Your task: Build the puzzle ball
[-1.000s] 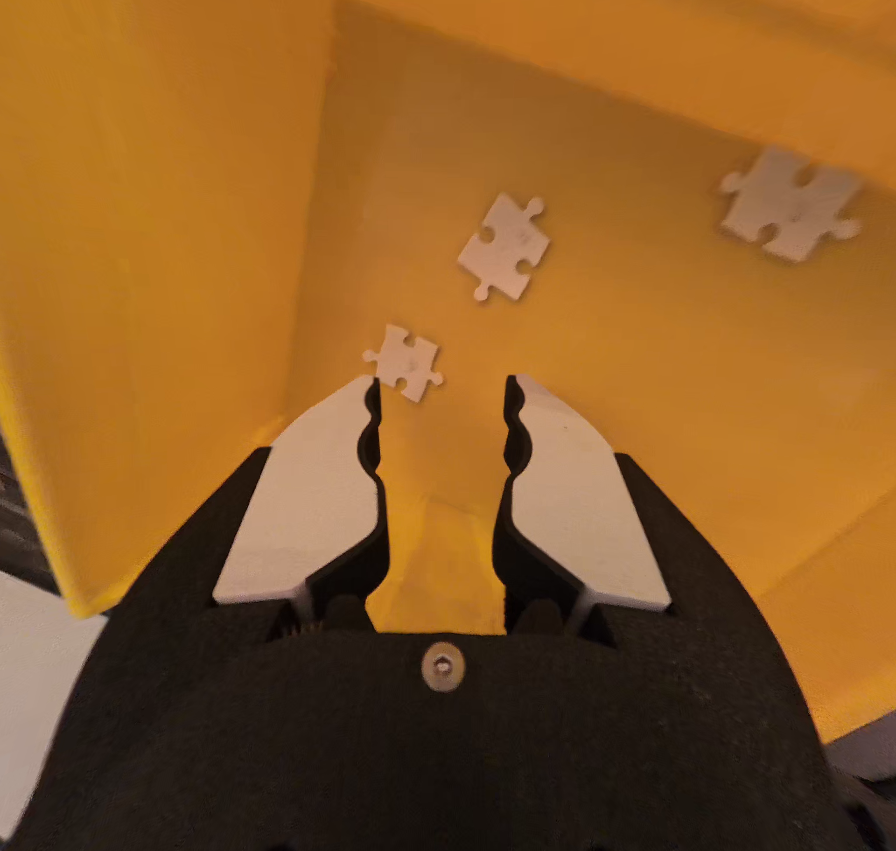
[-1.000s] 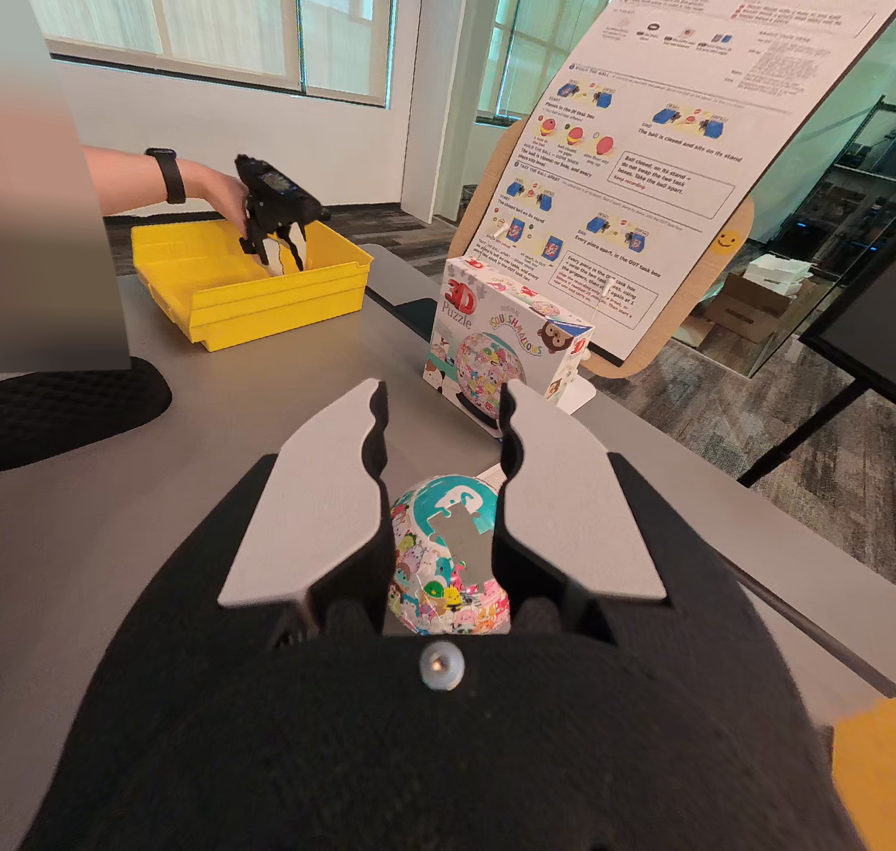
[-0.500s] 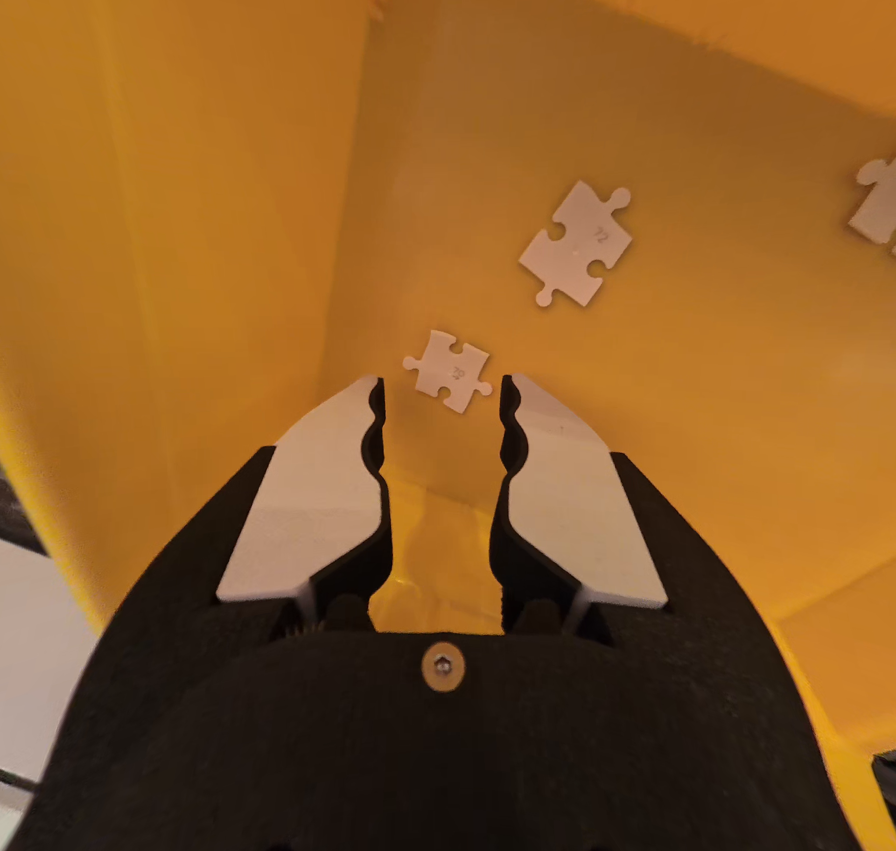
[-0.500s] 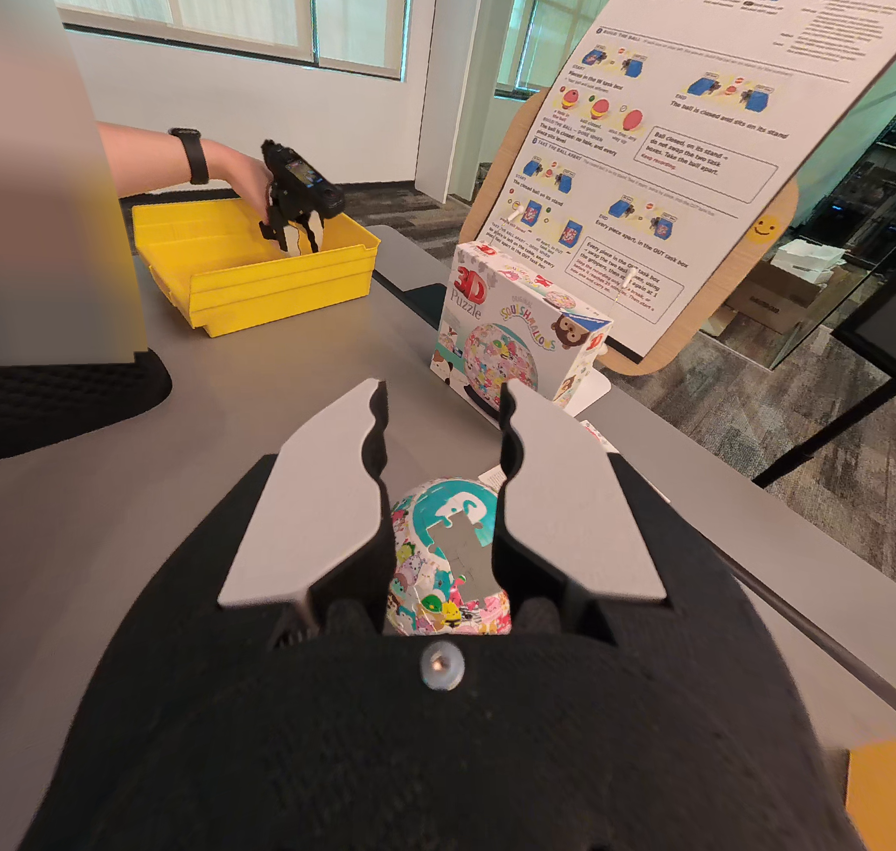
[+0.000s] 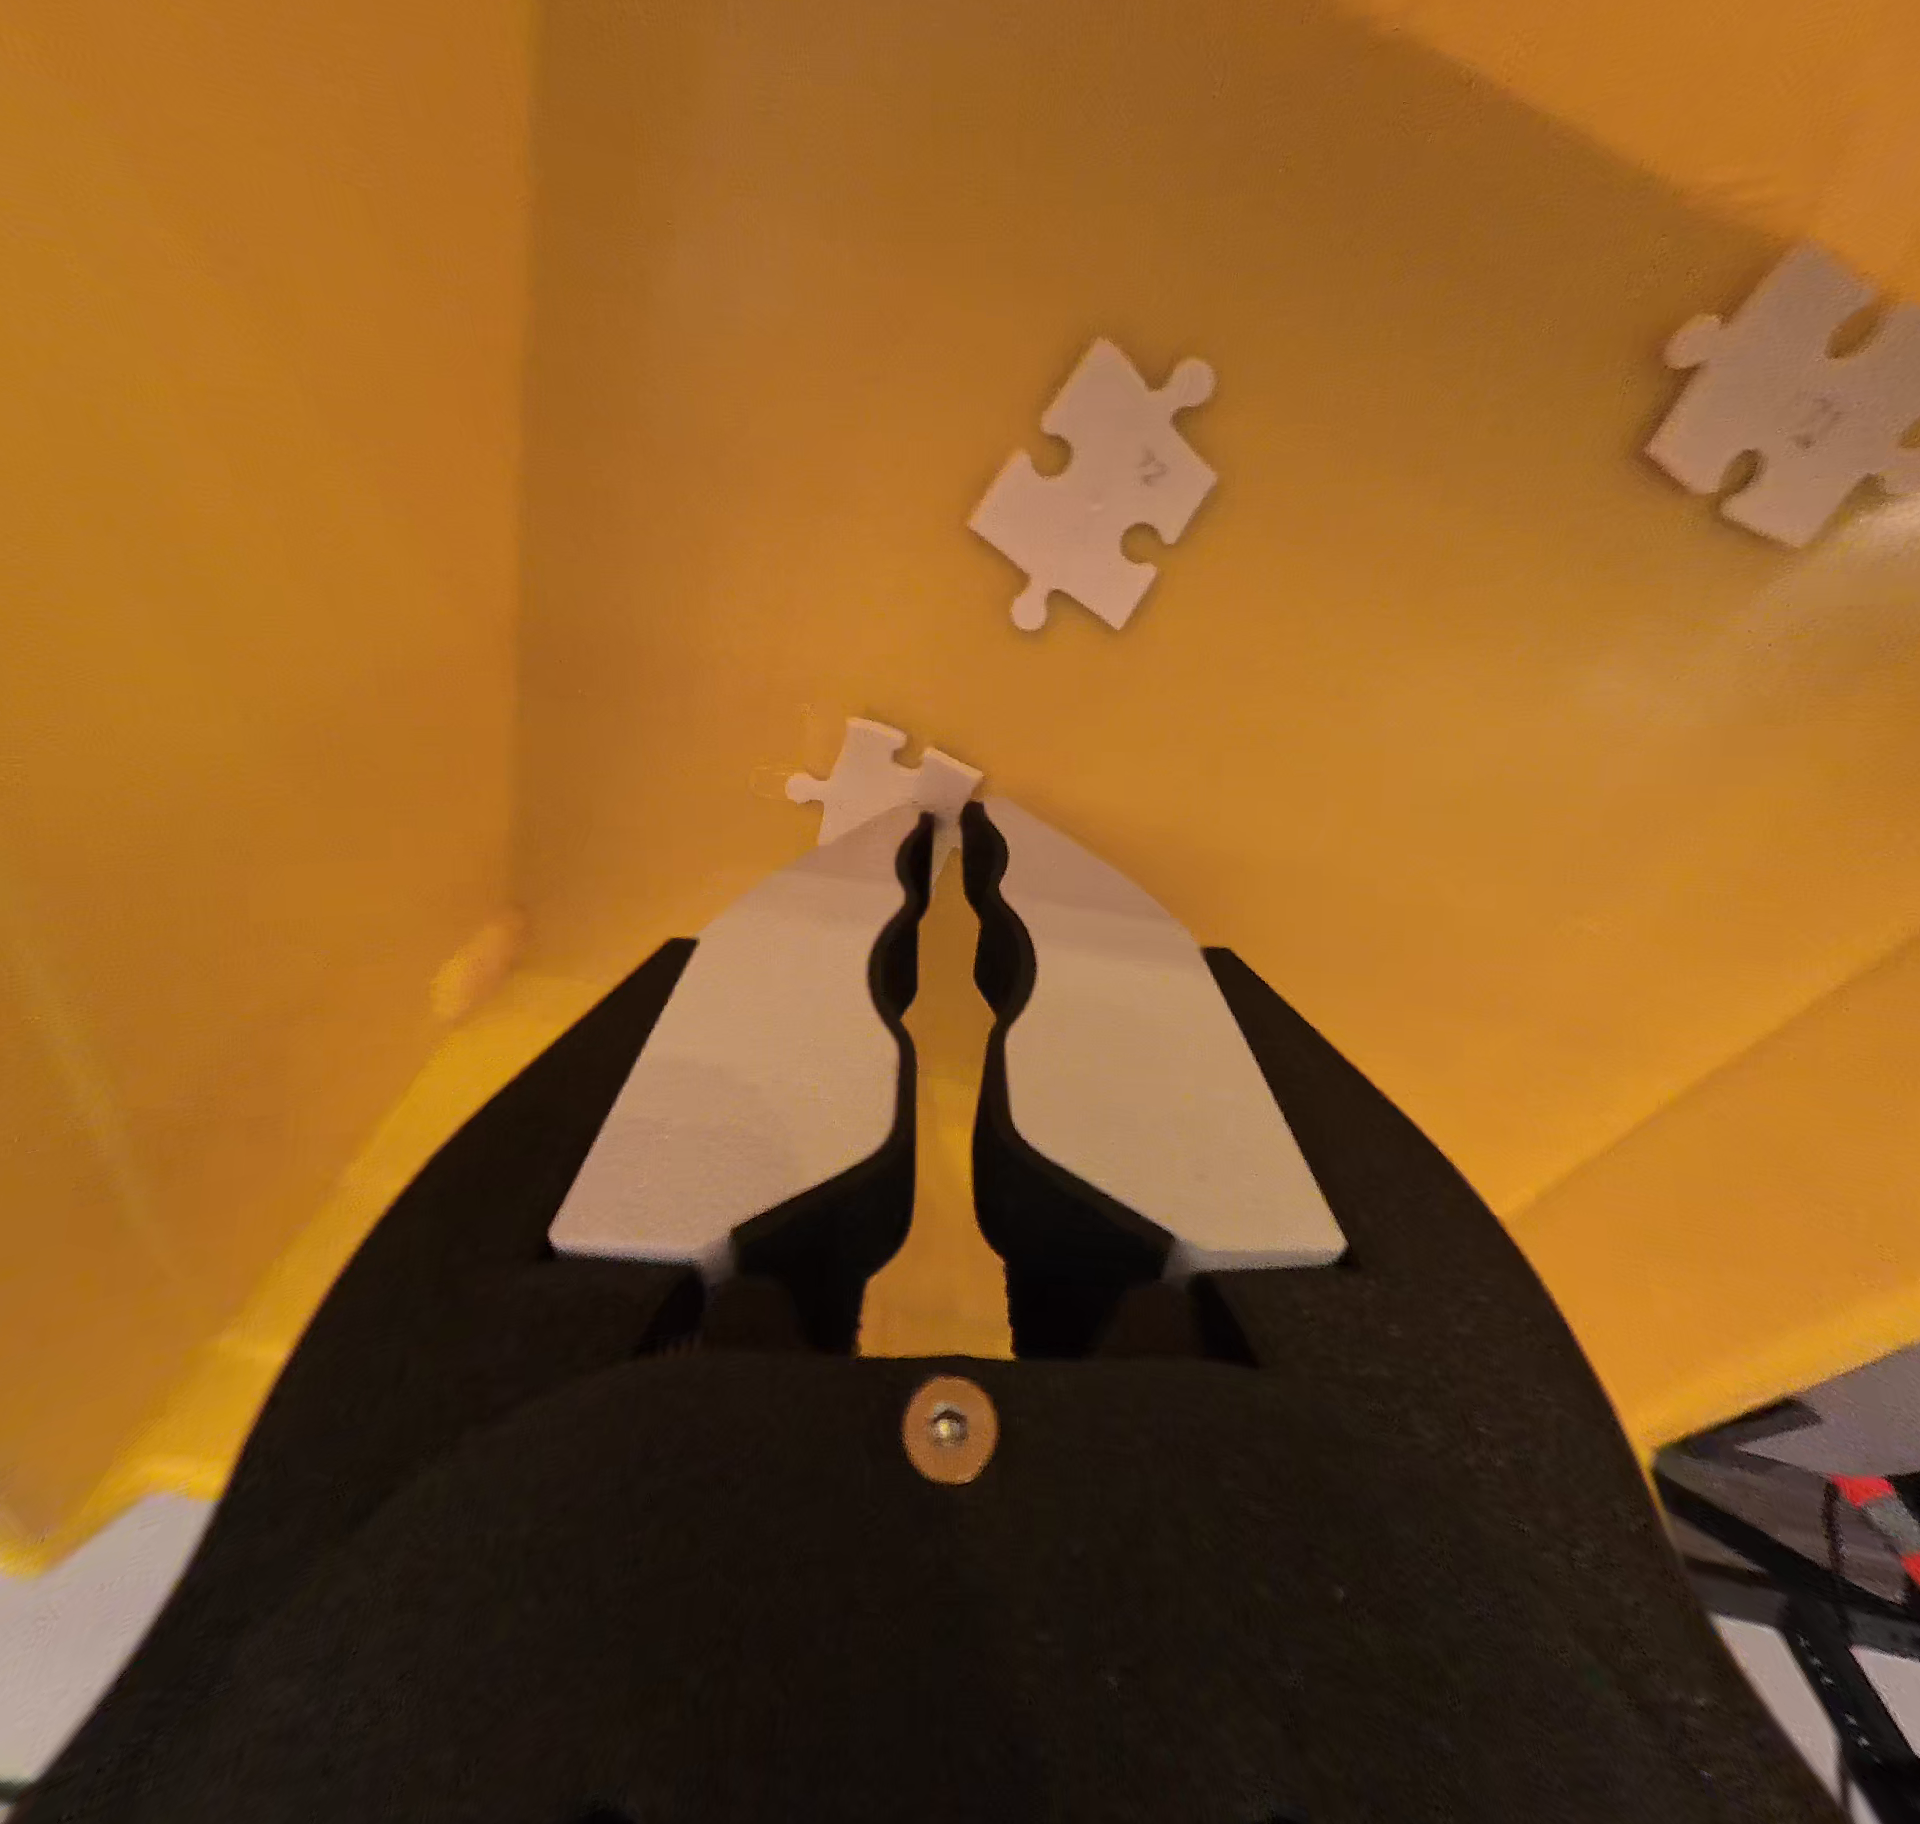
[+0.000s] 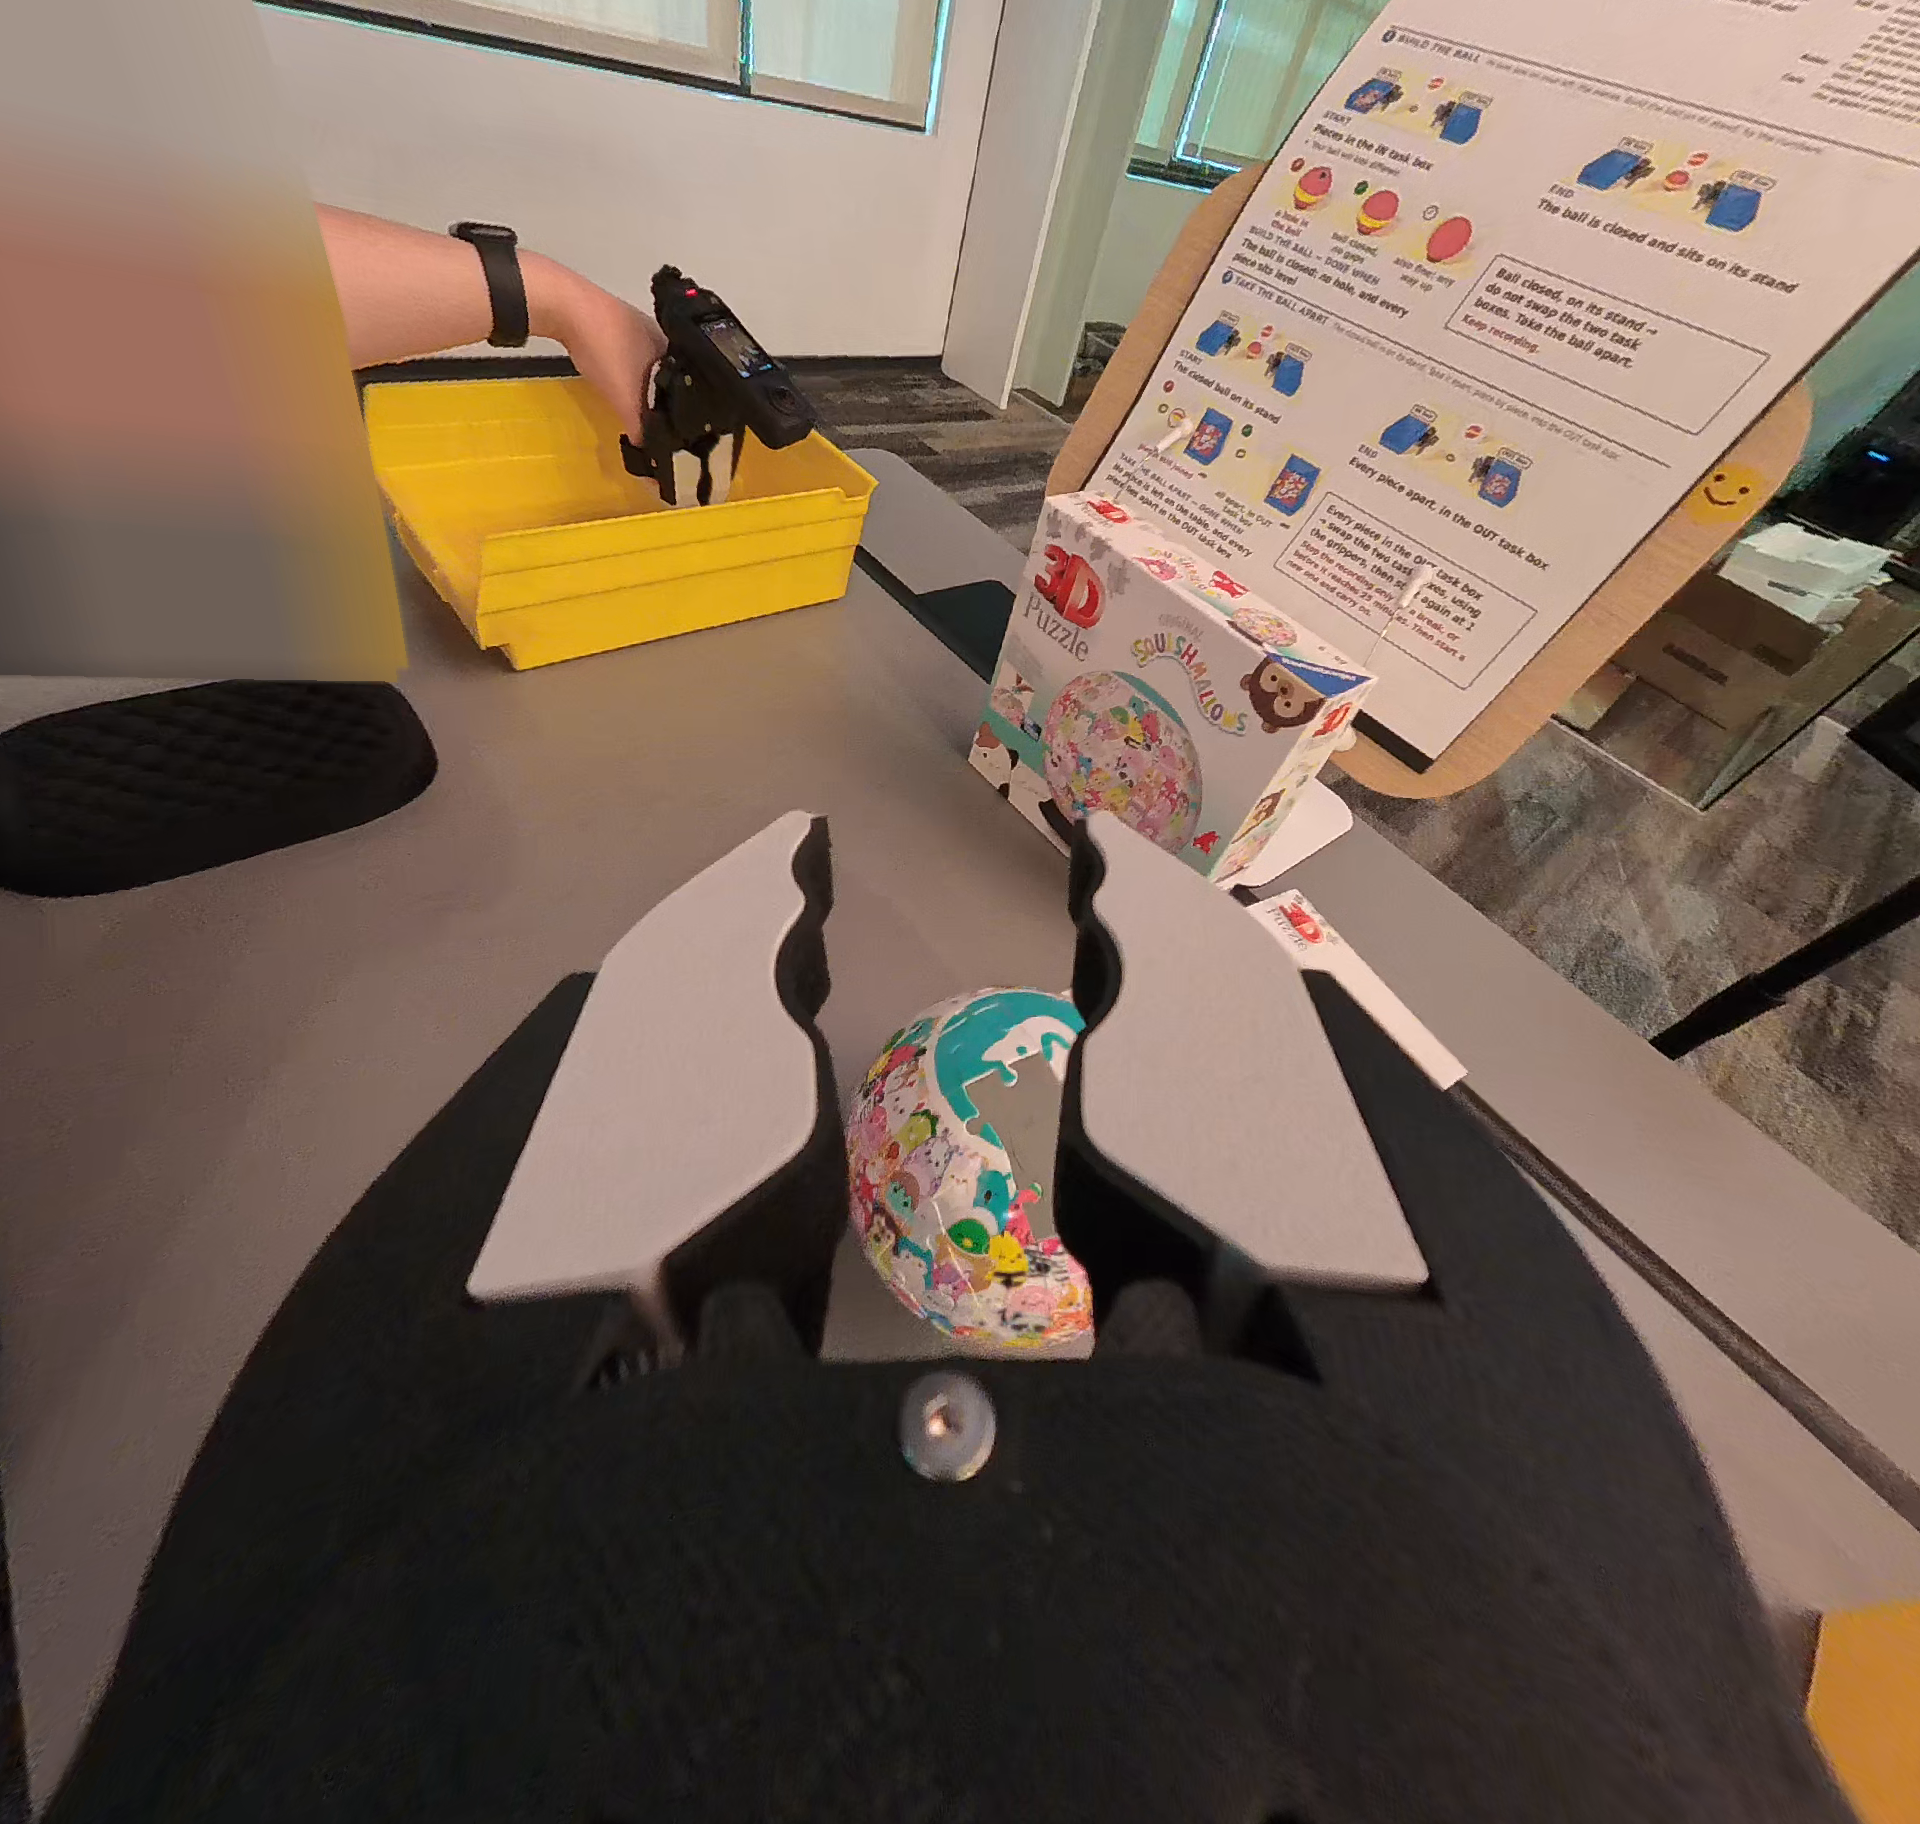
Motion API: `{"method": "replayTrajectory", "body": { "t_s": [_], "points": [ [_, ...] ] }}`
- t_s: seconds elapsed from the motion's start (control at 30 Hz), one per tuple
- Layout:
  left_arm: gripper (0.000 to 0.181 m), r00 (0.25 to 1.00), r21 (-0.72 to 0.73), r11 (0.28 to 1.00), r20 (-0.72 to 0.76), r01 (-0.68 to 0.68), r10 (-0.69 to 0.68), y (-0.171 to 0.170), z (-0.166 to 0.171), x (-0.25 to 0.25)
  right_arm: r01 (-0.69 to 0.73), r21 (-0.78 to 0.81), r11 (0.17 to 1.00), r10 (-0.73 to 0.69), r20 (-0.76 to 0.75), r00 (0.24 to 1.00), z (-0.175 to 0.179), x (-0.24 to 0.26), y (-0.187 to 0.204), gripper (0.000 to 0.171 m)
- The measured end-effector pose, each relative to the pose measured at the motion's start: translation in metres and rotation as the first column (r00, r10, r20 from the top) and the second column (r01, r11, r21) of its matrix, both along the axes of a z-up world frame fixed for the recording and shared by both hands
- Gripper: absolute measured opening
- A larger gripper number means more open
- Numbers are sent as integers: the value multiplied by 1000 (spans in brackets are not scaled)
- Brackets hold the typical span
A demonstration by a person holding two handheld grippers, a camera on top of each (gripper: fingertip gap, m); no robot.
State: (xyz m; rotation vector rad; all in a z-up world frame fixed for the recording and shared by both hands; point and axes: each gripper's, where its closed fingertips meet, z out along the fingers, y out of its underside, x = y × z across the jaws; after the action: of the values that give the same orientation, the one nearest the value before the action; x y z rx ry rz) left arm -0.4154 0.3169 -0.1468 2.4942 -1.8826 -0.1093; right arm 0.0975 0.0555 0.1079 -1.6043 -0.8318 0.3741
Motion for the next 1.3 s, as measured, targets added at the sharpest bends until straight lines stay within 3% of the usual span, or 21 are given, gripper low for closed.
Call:
{"method": "replayTrajectory", "body": {
  "t_s": [0.27,0.37,0.43,0.5,0.57,0.63,0.9,1.1,1.3],
  "points": [
    [0,980,54,992,175,-110,99,-34,39,7,-67,-12,998,66,-53,996,-14,5,-15,45],
    [0,978,271,950,177,-158,112,-14,57,0,-113,-44,993,110,-70,991,-27,2,-22,45],
    [22,954,266,934,240,-241,178,-6,54,7,-124,-50,991,120,-72,990,-34,2,-26,45],
    [28,936,163,943,252,-291,246,-5,37,12,-138,-52,989,133,-86,987,-36,1,-32,45],
    [52,957,152,952,159,-268,244,0,19,3,-139,-59,989,133,-88,987,-37,3,-38,45],
    [52,970,140,960,72,-241,233,3,6,-5,-129,-67,989,123,-84,989,-37,7,-44,45],
    [30,960,13,962,64,-273,272,7,-3,-3,-76,-86,993,71,-52,996,-36,25,-51,44],
    [4,950,81,954,151,-289,275,-1,18,8,-103,-82,991,96,-85,992,-35,25,-52,44],
    [2,913,172,921,285,-349,292,-30,53,11,-132,-61,989,125,-112,986,-41,32,-69,44]
  ]
}}
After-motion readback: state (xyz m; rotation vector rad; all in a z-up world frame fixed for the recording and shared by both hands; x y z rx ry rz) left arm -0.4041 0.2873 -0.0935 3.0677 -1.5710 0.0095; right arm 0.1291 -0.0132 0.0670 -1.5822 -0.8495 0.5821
